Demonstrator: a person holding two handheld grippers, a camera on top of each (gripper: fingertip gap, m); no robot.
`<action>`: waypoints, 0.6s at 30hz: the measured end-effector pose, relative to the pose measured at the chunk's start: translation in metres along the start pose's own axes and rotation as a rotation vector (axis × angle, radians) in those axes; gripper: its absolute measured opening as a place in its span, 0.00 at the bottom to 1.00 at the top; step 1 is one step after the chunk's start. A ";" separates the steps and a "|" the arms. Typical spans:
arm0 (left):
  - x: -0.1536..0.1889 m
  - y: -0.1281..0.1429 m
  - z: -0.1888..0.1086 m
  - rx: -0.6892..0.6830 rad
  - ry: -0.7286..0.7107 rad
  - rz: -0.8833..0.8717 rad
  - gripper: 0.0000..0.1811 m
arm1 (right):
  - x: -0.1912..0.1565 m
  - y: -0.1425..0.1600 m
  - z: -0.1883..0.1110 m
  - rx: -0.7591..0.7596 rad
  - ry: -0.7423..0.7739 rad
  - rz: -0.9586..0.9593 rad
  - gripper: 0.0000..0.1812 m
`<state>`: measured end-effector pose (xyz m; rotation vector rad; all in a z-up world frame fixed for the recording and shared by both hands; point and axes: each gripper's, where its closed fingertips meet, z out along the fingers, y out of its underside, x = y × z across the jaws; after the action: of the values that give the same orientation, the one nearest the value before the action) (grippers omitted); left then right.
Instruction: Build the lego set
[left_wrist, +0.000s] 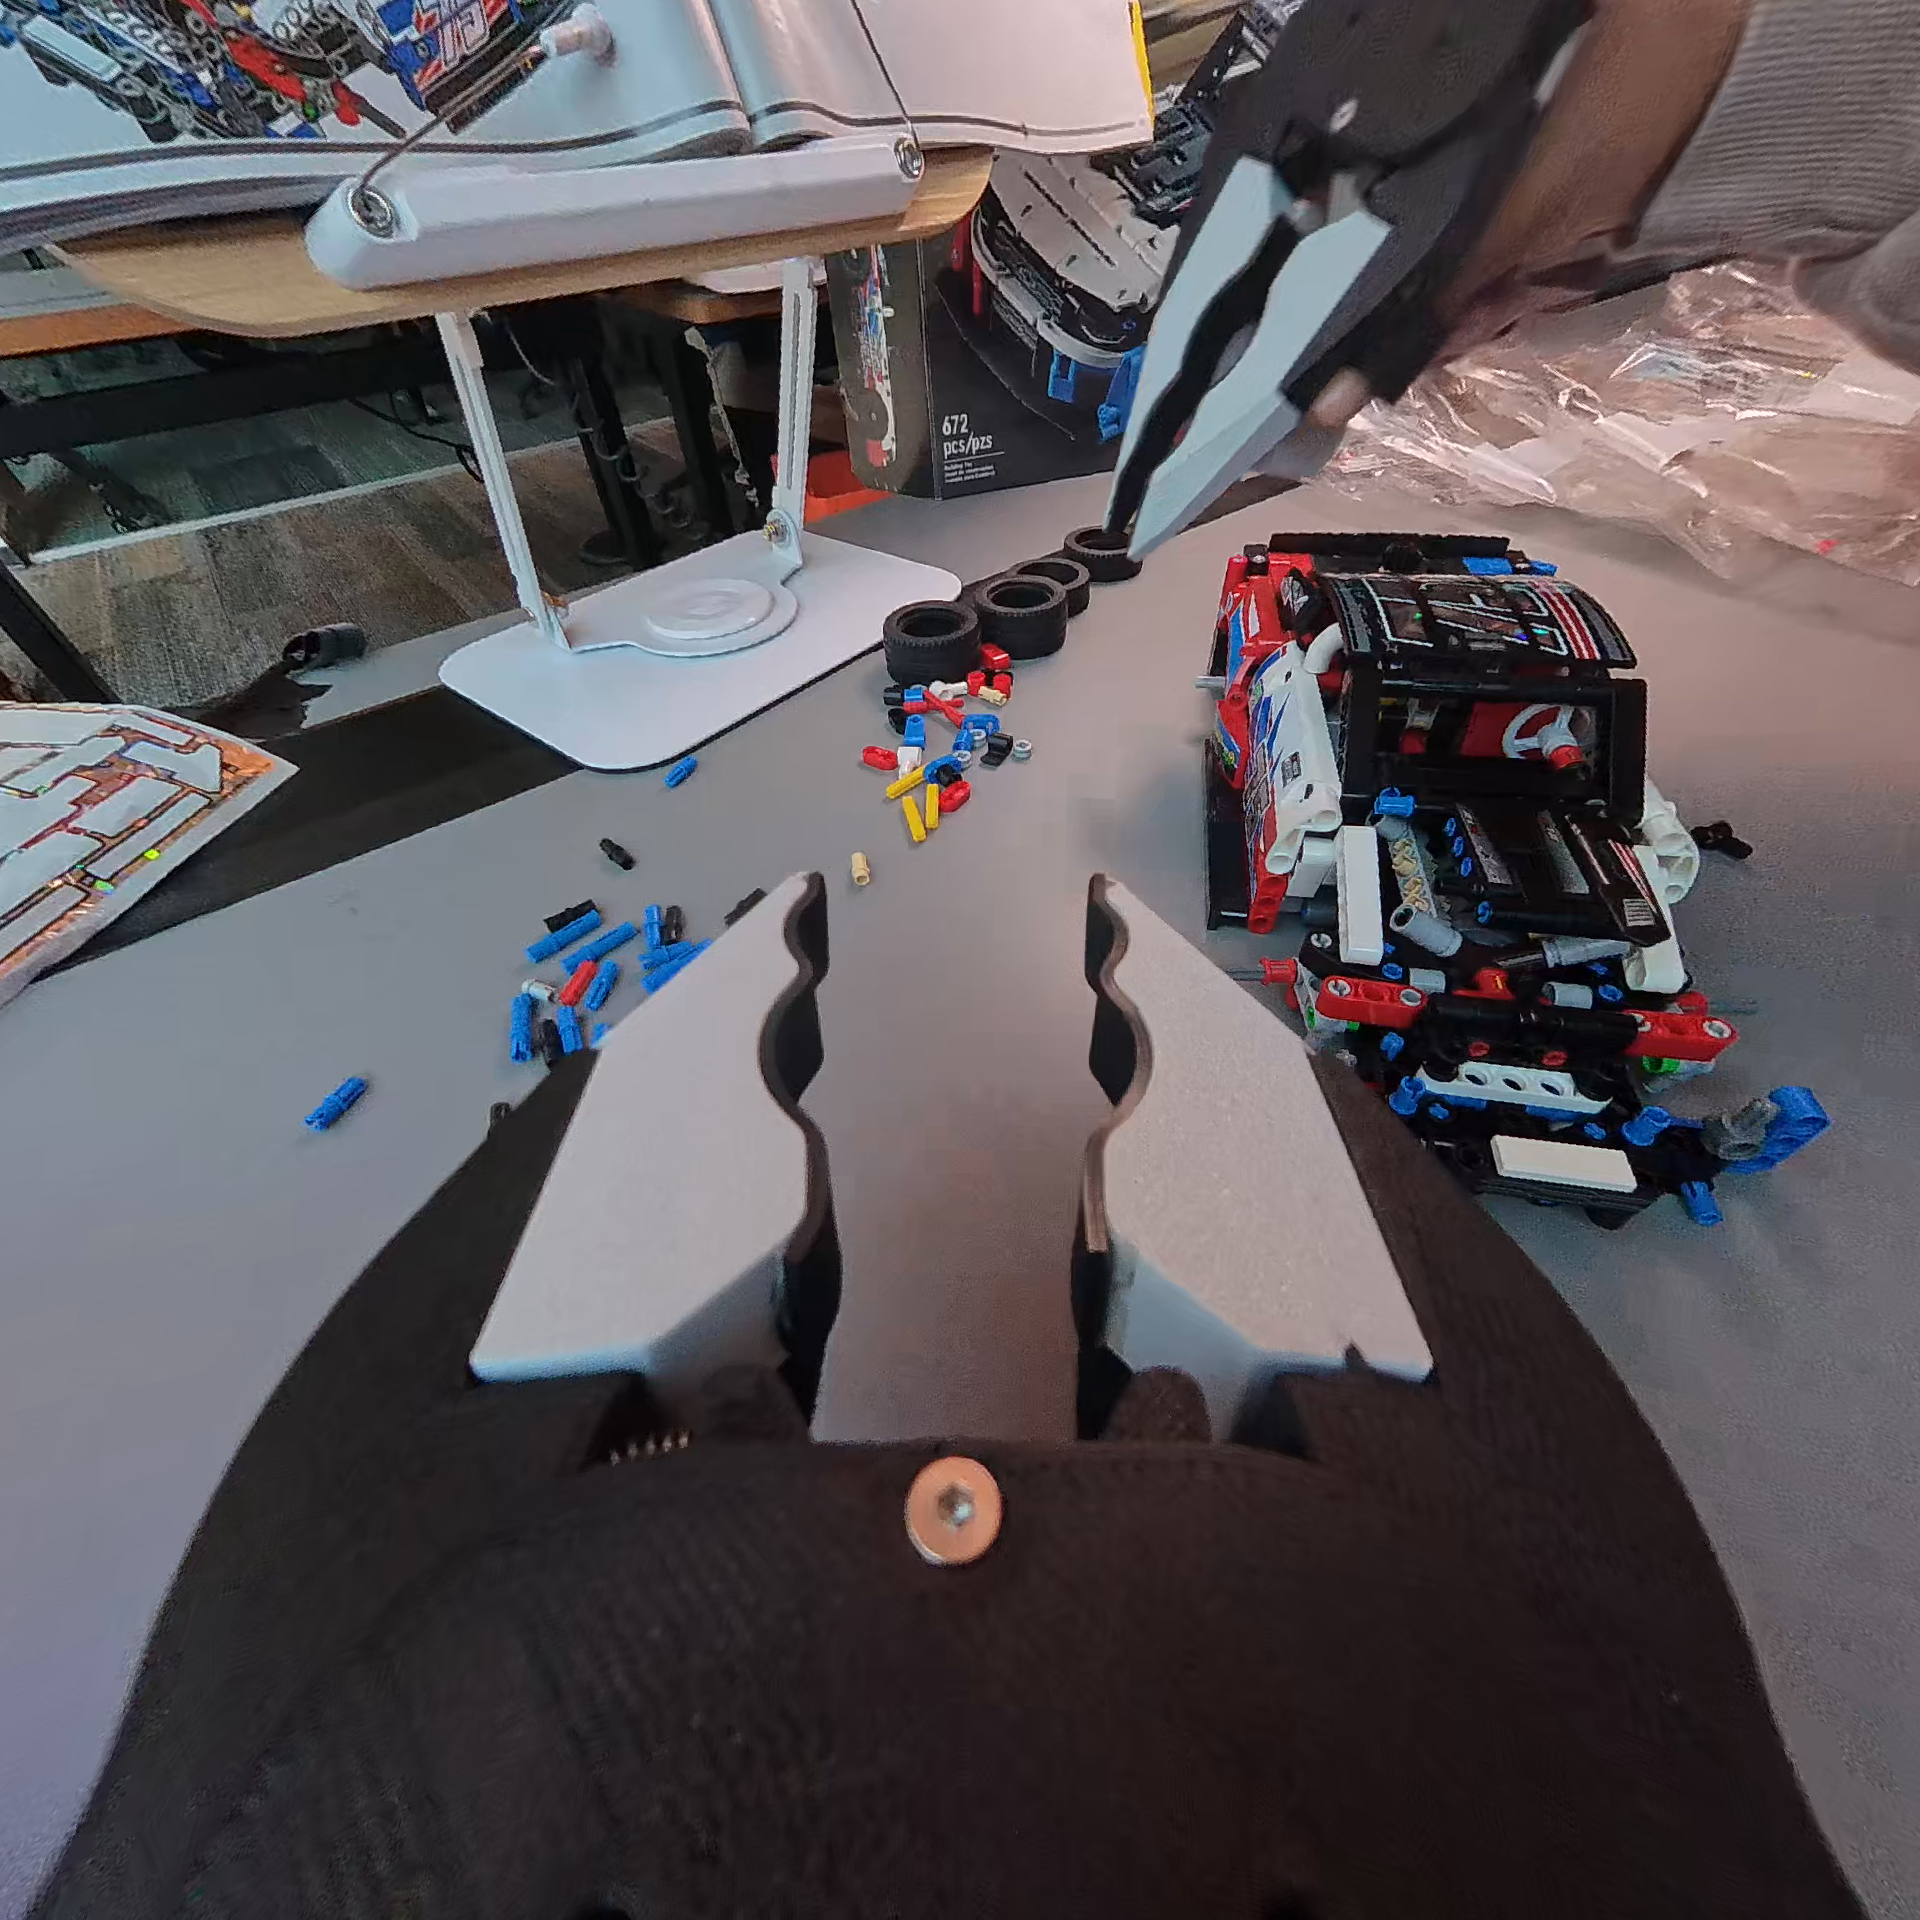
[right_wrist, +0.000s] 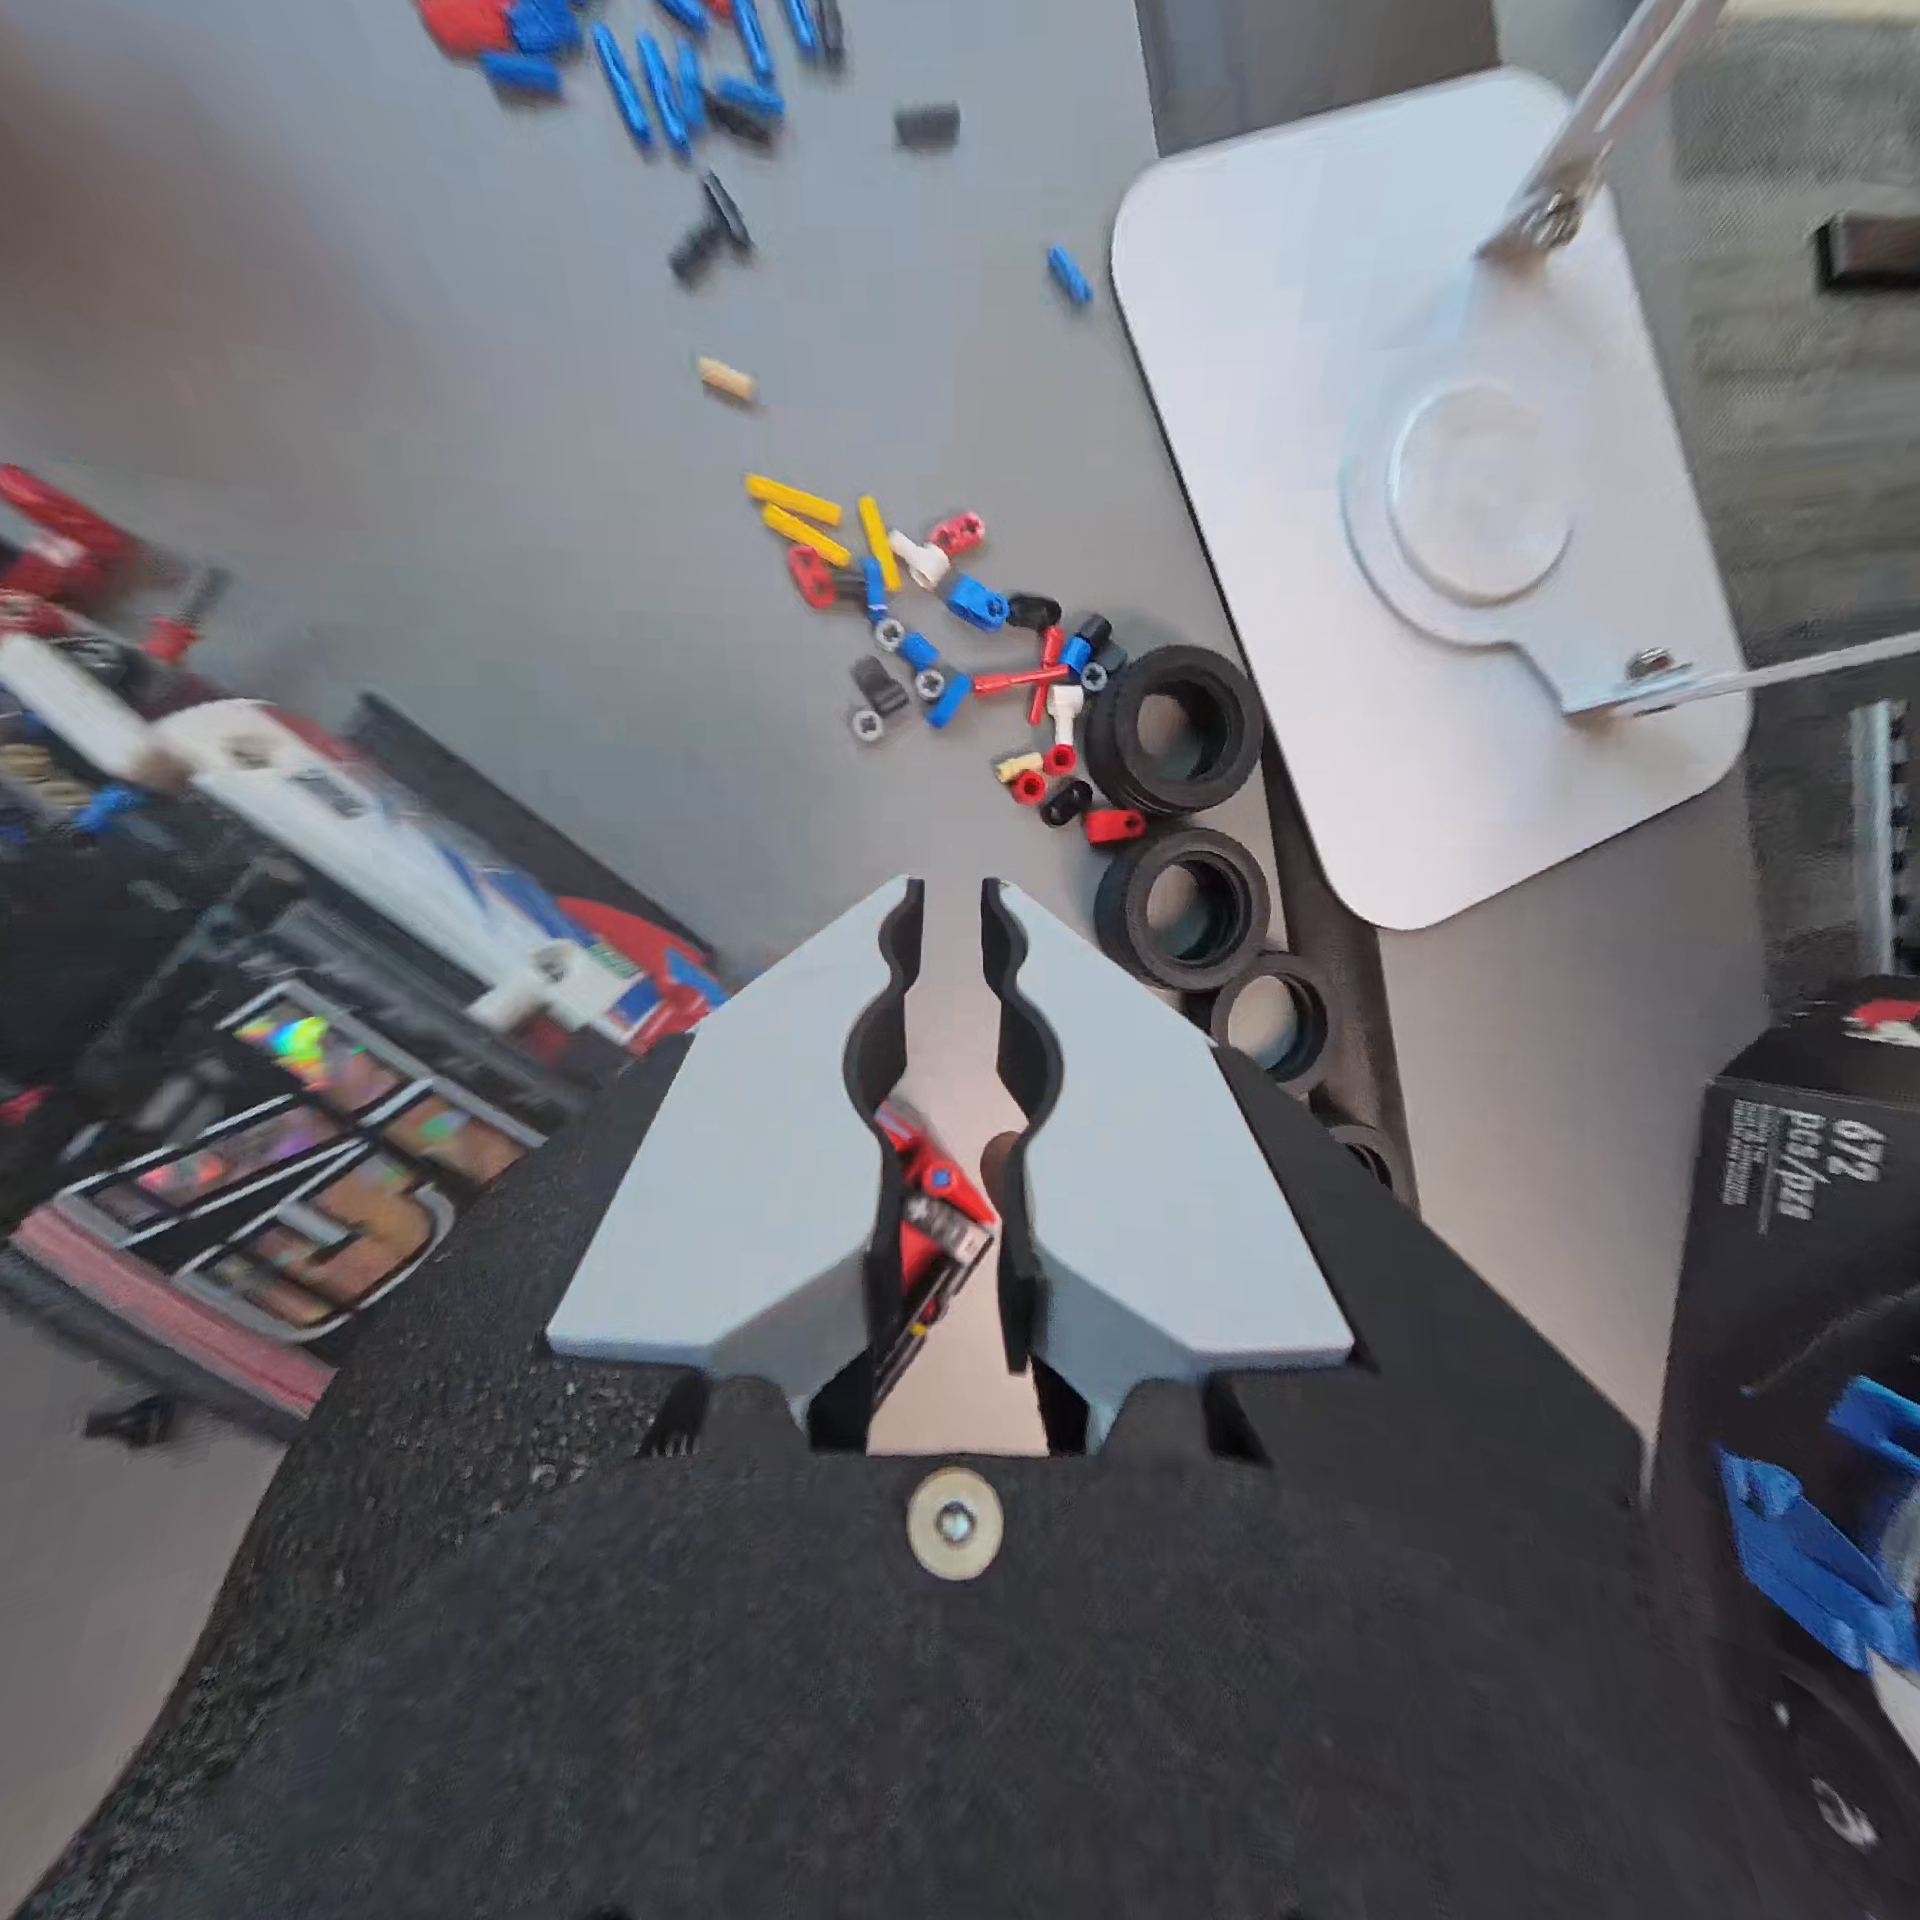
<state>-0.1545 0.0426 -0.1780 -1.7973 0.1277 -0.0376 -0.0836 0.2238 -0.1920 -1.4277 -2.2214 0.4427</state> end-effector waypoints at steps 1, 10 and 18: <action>0.000 0.001 0.000 -0.008 0.002 -0.001 0.28 | 0.007 0.006 0.017 -0.038 -0.023 0.016 0.05; 0.000 -0.002 0.001 -0.002 0.020 -0.018 0.40 | 0.028 0.017 0.071 -0.152 -0.055 0.073 0.05; 0.000 -0.001 0.002 -0.025 -0.009 0.055 0.44 | 0.031 0.010 0.077 -0.134 -0.047 0.151 0.05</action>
<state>-0.1541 0.0445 -0.1771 -1.8180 0.1714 0.0117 -0.1279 0.2547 -0.2555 -1.6786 -2.2248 0.3869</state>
